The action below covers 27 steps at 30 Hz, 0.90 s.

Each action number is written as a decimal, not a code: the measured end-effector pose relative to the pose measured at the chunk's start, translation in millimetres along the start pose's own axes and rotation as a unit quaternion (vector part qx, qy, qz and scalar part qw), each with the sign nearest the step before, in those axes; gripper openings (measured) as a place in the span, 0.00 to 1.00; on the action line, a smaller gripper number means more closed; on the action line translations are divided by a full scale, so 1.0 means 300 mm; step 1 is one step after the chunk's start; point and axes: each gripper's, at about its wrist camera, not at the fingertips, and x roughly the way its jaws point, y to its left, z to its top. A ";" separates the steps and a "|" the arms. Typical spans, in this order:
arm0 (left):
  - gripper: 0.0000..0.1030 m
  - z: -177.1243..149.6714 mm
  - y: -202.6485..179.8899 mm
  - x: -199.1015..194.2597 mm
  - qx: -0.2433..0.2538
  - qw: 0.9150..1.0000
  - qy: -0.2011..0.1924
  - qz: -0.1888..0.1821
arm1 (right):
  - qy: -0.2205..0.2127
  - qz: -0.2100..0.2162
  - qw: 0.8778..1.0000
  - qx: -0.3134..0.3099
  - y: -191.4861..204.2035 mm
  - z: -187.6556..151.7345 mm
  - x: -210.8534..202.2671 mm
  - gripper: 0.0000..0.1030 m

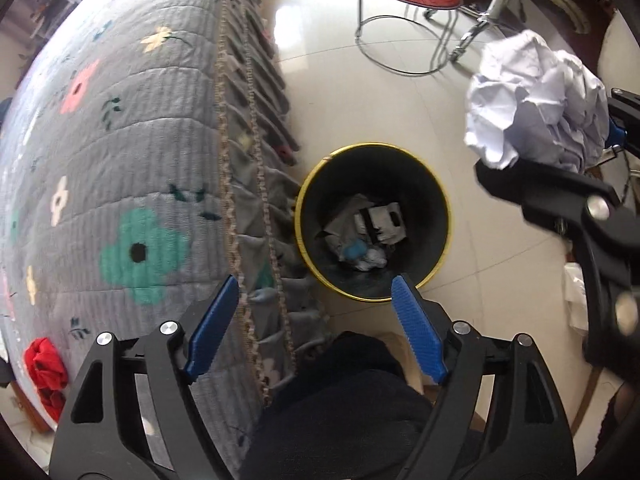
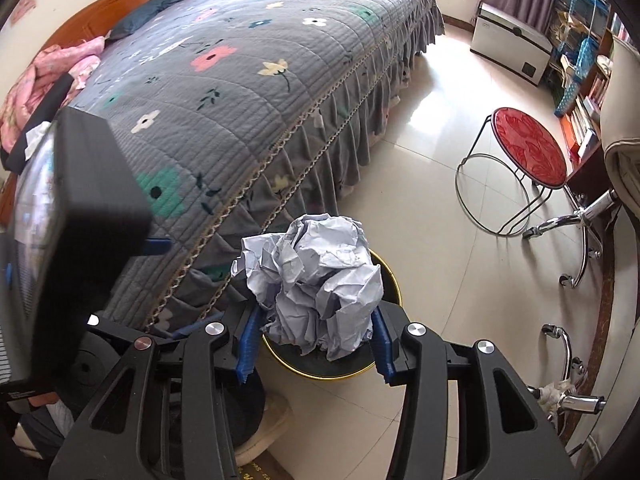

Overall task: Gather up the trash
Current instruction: 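Carry the blue toy and crumpled paper with both tools over the bin, then open both tools to drop the blue toy and paper into the bin, then move both tools back over the bed toward the two red socks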

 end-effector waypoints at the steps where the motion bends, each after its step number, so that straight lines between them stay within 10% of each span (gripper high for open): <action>1: 0.75 -0.004 0.011 0.000 -0.003 1.000 0.000 0.004 | 0.004 -0.006 1.000 0.000 -0.004 0.001 0.016 0.45; 10: 0.78 -0.054 0.090 -0.037 -0.027 1.000 -0.003 0.015 | 0.048 -0.026 0.998 -0.004 0.010 -0.004 0.149 0.75; 27: 0.78 -0.223 0.233 -0.154 -0.056 0.997 -0.029 0.035 | 0.026 -0.014 0.998 -0.062 0.237 0.010 0.059 0.80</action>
